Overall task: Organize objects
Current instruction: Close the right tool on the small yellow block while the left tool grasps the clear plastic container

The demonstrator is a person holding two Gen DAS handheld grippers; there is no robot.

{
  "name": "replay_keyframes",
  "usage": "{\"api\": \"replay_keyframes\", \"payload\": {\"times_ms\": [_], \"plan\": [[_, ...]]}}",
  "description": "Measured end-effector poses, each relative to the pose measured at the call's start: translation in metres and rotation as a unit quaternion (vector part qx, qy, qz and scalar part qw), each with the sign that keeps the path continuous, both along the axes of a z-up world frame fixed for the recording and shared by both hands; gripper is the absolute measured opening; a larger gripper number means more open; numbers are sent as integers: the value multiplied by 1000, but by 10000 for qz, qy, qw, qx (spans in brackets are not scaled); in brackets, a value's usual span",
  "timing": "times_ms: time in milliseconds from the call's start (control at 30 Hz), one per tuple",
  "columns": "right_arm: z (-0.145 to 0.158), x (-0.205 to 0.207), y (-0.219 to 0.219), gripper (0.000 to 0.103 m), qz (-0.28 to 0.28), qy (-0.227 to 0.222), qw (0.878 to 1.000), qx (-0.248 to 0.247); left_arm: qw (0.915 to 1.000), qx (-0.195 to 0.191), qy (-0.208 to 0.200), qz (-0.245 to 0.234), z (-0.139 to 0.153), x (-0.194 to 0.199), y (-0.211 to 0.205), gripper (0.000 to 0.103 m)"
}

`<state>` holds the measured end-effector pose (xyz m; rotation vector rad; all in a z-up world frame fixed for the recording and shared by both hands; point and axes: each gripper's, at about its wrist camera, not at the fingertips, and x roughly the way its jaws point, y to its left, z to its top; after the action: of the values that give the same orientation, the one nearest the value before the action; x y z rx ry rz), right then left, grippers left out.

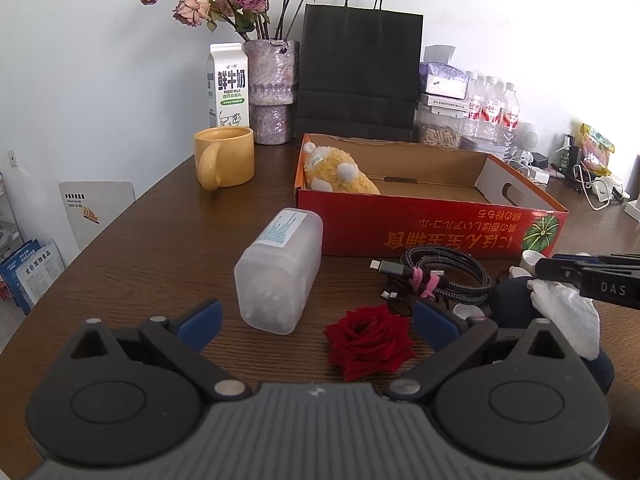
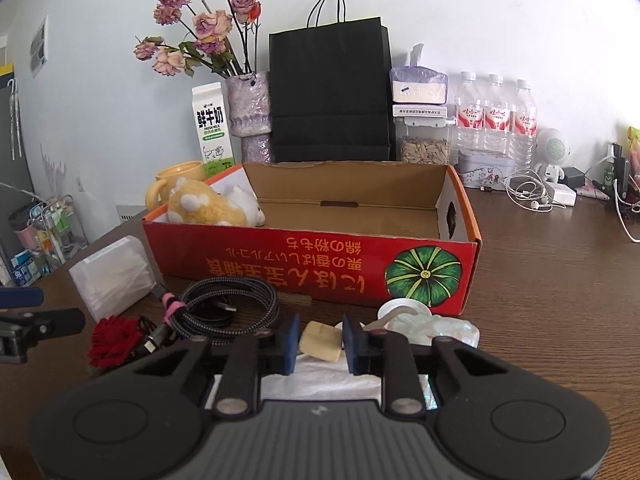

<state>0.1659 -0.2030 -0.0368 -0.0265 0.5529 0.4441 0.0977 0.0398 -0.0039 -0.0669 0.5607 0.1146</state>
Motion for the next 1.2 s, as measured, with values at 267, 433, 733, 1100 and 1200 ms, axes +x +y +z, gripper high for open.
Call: {"api": "replay_keyframes", "payload": {"times_ms": [267, 433, 733, 1100, 1200], "plan": [[6, -9, -4, 22, 47, -239, 9996, 109, 9999, 77, -22, 138, 1, 11, 7, 103], [13, -15, -5, 21, 58, -400, 9991, 144, 9994, 209, -37, 264, 2, 25, 11, 103], [22, -19, -10, 21, -74, -596, 9979, 223, 9981, 470, -27, 395, -1, 57, 17, 101], [23, -18, -15, 21, -172, -613, 9978, 186, 9987, 305, 248, 320, -16, 80, 20, 67], [23, -18, -15, 21, -173, -614, 9978, 184, 9991, 126, 250, 305, -18, 76, 22, 43]]}}
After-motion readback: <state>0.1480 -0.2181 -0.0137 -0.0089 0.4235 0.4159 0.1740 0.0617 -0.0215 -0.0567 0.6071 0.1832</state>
